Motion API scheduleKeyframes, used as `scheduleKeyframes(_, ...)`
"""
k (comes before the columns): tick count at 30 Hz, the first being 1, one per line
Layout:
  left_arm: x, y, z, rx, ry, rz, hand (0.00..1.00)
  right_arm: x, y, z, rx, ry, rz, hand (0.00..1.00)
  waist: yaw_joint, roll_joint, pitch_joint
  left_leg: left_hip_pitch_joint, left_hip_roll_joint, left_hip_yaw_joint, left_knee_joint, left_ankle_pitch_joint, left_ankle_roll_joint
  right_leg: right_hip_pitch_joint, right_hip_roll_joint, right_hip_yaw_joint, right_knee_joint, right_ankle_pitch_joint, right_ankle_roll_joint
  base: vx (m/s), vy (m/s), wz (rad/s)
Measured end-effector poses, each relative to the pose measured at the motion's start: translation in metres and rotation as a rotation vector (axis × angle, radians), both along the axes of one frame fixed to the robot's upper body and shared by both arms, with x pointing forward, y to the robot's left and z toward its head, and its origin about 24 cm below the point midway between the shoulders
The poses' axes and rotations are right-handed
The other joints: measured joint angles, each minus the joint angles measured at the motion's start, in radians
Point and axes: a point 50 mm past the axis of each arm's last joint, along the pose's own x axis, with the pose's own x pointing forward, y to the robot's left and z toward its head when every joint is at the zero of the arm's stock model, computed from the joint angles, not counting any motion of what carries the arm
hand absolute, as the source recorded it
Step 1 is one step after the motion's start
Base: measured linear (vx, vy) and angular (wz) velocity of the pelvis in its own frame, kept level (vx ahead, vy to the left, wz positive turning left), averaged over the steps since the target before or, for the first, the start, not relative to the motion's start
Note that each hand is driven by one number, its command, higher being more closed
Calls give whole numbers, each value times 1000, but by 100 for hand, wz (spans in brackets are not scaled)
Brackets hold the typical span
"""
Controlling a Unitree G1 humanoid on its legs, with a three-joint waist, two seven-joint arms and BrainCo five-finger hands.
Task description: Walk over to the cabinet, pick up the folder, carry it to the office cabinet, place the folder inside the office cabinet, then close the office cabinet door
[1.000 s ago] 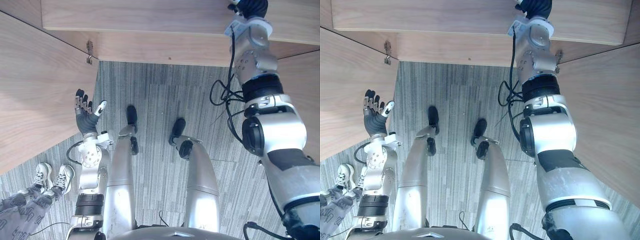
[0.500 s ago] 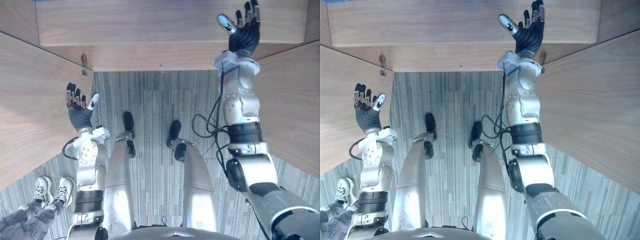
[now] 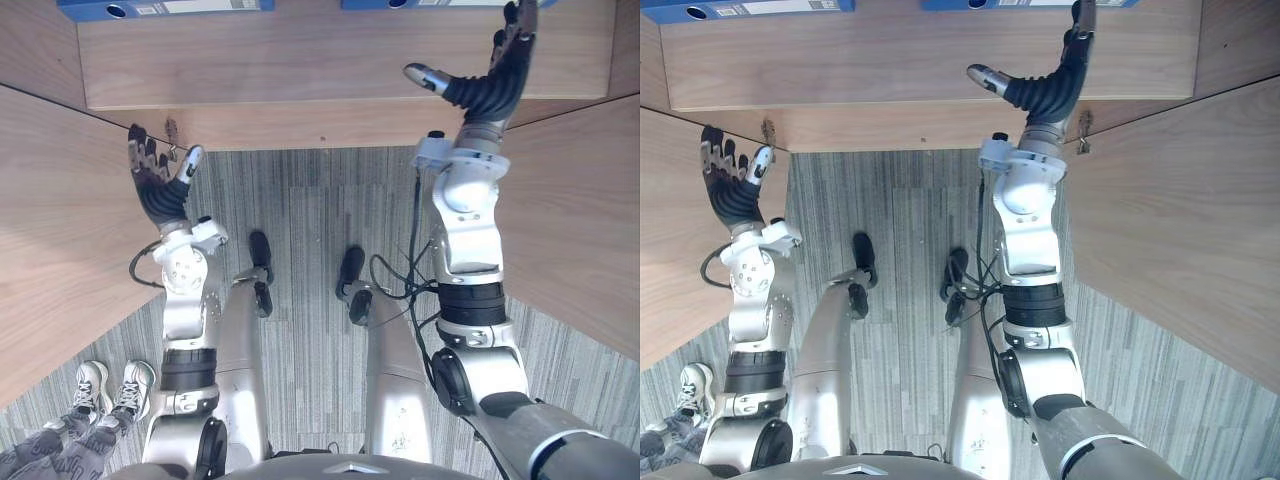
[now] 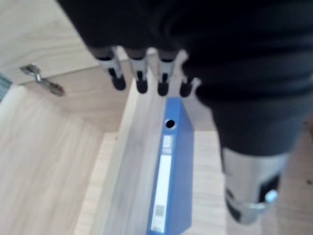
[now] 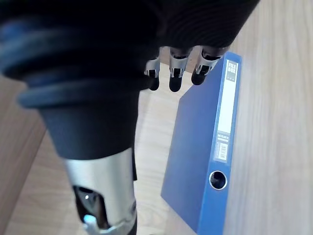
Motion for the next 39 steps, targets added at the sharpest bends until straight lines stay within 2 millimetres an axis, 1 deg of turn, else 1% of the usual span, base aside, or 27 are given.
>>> scheduleKeyframes(2, 9, -5, 9, 3, -9, 2, 0, 10, 12, 6, -67, 23, -36, 100, -3, -8, 5, 0, 0, 5, 0, -1, 1, -4, -1, 4, 1, 0, 0, 4, -2, -2)
scheduleKeyframes(5, 18, -12, 19, 8, -17, -13, 0, 18, 22, 15, -130, 32, -82, 100, -9, -16, 10, -16, -1, 2, 5, -2, 2, -18, -1, 4, 13, -1, 0, 0, 0, 0)
scheduleKeyframes(9, 29, -19, 32, -1, -26, -21, 0, 31, 24, 17, -176, 87, -137, 100, -12, -20, 35, -33, -1, -16, 17, -2, 2, -22, -1, -10, 21, -1, 1, 10, -7, 6)
scheduleKeyframes(11, 33, -21, 36, -4, -27, -20, 0, 34, 25, 18, -177, 102, -141, 100, -12, -21, 36, -45, -2, -16, 19, -1, 1, -35, -1, -10, 25, -2, 1, 0, 0, 0)
scheduleKeyframes(15, 47, -27, 50, -3, -25, -39, 0, 47, 29, 23, -191, 149, -146, 100, -17, -22, 39, -83, -1, -22, 35, 3, 2, -71, -2, -10, 43, -1, 0, 0, 0, 0)
scheduleKeyframes(19, 55, -31, 60, -24, -29, -39, 0, 54, 29, 26, -197, 174, -154, 100, -18, -23, 40, -100, 1, -24, 49, 4, 3, -88, -2, -10, 56, -1, 0, 0, 0, 0)
scheduleKeyframes(22, 61, -31, 65, -35, -34, -35, 0, 63, 26, 30, -193, 207, -166, 100, -17, -23, 40, -112, 1, -28, 51, 8, 1, -99, -2, -11, 56, 0, -1, -23, -8, 2)
scheduleKeyframes(24, 63, -28, 73, -44, -63, -34, 0, 65, 23, 38, -182, 205, -162, 100, -14, -23, 40, -131, 1, -29, 48, 12, -3, -119, -2, -13, 57, 0, 0, -45, -12, 1)
scheduleKeyframes(26, 67, -22, 85, -65, -96, -22, 0, 68, 21, 47, -162, 204, -162, 100, -14, -26, 41, -154, 3, -31, 47, 26, -3, -141, -2, -17, 59, 7, -2, -45, -9, 0)
scheduleKeyframes(29, 74, -15, 99, -81, -100, -21, 0, 69, 19, 56, -151, 187, -169, 100, -14, -29, 43, -166, 3, -31, 41, 38, 0, -154, -2, -18, 56, 17, -2, -41, -6, 2)
scheduleKeyframes(31, 78, -7, 111, -83, -110, -7, 0, 70, 20, 64, -150, 176, -167, 100, -18, -39, 48, -168, 2, -24, 24, 51, 3, -159, -4, -19, 44, 28, -2, -15, 1, 1)
scheduleKeyframes(32, 80, -7, 115, -71, -110, -21, 0, 70, 21, 67, -153, 167, -157, 100, -21, -43, 50, -168, 2, -20, 14, 57, 5, -159, -5, -21, 37, 32, -2, -24, 2, 3)
scheduleKeyframes(35, 82, -7, 120, -59, -117, -32, 0, 71, 29, 76, -192, 153, -149, 100, -32, -47, 53, -168, 1, -11, -4, 65, 4, -159, -8, -23, 16, 49, -10, -6, 1, 1)
scheduleKeyframes(36, 83, -8, 124, -45, -127, -36, 0, 70, 32, 82, -229, 133, -147, 100, -32, -47, 53, -166, 1, -2, -22, 73, 8, -159, -8, -23, -1, 59, -10, 0, 0, 0)
scheduleKeyframes(39, 83, -10, 127, -10, -139, -46, 0, 69, 36, 92, -287, 107, -124, 100, -26, -47, 53, -162, -6, 10, -53, 91, 17, -159, -12, -23, -17, 72, -9, 0, 5, 4)
